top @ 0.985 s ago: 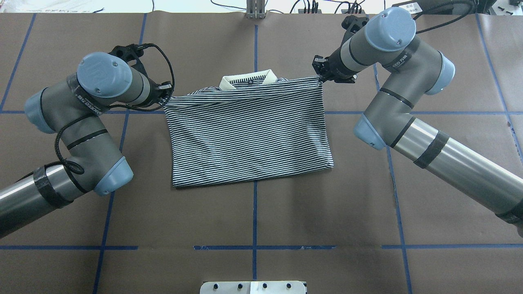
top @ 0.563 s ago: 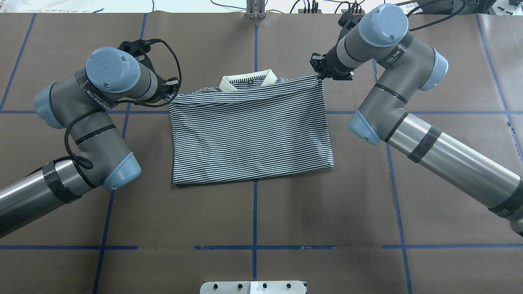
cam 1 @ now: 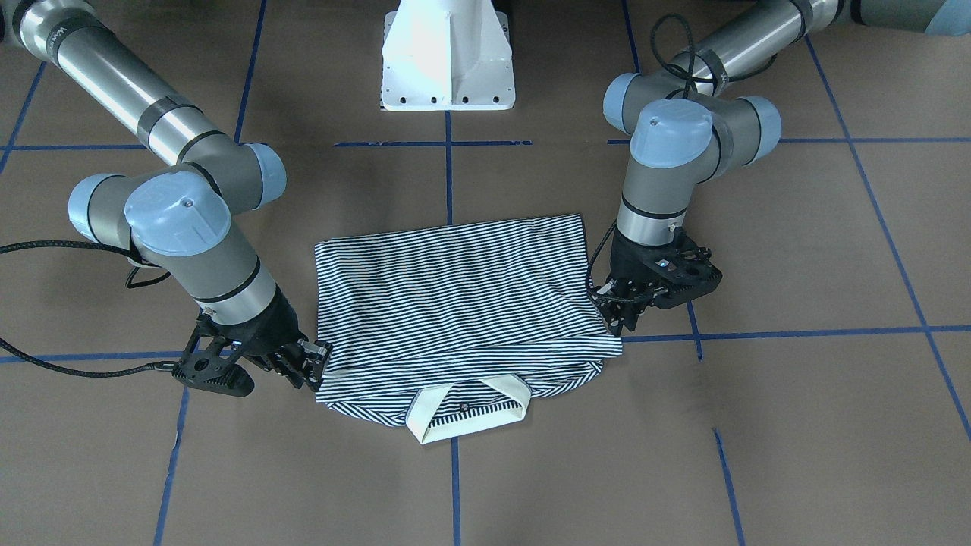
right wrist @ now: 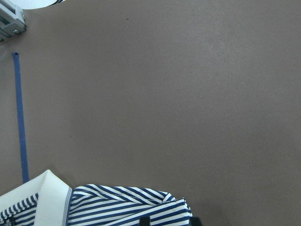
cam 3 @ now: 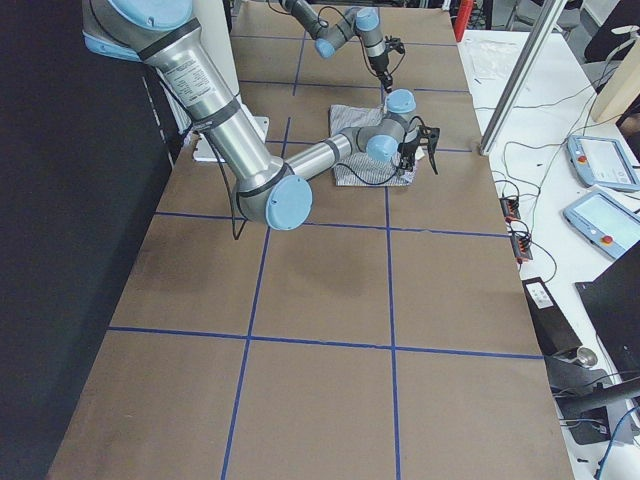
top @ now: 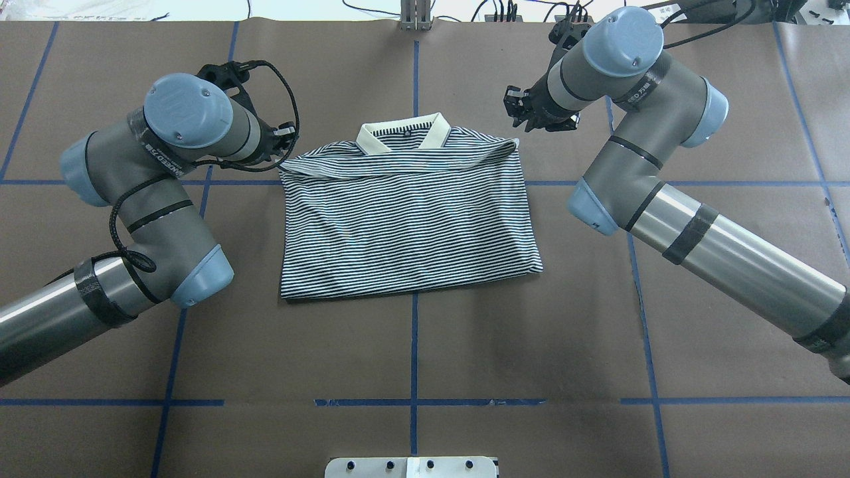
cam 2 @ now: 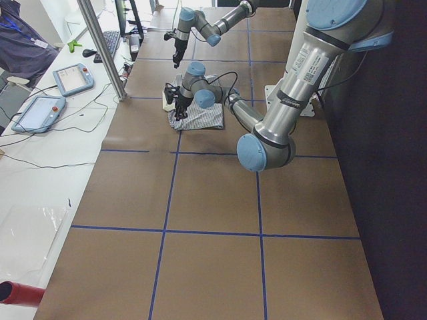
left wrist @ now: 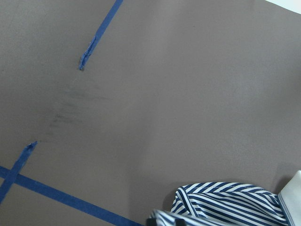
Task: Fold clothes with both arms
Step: 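Lower the hem near the collar and open both grippers, then lower the right gripper to the folded shirt's side edge nearest it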
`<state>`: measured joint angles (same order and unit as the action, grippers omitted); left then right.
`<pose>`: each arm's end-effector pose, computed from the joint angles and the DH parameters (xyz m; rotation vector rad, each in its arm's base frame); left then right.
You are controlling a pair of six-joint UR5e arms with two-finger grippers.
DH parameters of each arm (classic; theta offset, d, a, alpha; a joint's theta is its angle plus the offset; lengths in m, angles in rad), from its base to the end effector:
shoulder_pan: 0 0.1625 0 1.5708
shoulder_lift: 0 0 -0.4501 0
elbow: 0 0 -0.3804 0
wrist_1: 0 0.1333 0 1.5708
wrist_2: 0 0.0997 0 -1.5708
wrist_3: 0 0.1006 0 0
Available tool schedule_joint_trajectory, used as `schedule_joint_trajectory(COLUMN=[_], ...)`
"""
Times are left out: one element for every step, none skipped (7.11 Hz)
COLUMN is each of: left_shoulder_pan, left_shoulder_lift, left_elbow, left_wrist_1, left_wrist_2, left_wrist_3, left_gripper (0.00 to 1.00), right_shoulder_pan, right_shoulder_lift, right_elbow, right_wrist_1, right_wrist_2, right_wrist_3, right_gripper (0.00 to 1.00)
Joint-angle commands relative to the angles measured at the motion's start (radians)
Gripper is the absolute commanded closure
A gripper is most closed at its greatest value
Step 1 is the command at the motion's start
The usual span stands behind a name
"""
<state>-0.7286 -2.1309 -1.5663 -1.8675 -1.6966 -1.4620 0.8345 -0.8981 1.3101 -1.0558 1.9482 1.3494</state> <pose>0.4442 -0.5582 0.3338 0.2411 0.8360 -0.5272 -0.4415 -0.6305 0.3386 0.1599 -0.9726 0.3883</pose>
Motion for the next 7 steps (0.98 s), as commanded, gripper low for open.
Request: schedule_joint_trajectory(left_shoulder_pan=[0.000,0.000,0.000,0.000,0.005,0.008,0.011], left_shoulder_lift=[-0.003,-0.004,-0.004,-0.006,-0.004,-0.003,0.002], left_elbow=[0.002,0.002,-0.004,-0.018,-0.032,-0.041,-0.063], left_wrist_1=[0.001,-0.001,0.001,0.008,0.010,0.004,0.002], left_wrist_2=[-0.002,0.000,-0.003,-0.008,-0.046,-0.049,-0.051], left_wrist_3=[0.035,0.052,0.054,0.054,0.054,0.054,0.054], left_gripper=[0.00,0.00,0.00,0.00,0.00,0.00,0.00], right_shoulder_pan=[0.003,0.003,-0.008,-0.041,-0.075,-0.134,-0.223], right_shoulder_lift=[-0.002,-0.007,-0.031,-0.127,-0.218,-0.292,-0.329], right_elbow=[0.001,0.017,0.084,0.195,0.287,0.354,0.401], right_wrist_1=[0.003,0.005,-0.001,-0.007,-0.007,-0.007,-0.007], right_wrist_2=[0.006,0.009,0.009,0.005,-0.003,-0.036,-0.117], right_wrist_3=[-0.028,-0.019,-0.010,0.014,0.048,0.091,0.135], right_gripper=[0.00,0.00,0.00,0.00,0.00,0.00,0.00])
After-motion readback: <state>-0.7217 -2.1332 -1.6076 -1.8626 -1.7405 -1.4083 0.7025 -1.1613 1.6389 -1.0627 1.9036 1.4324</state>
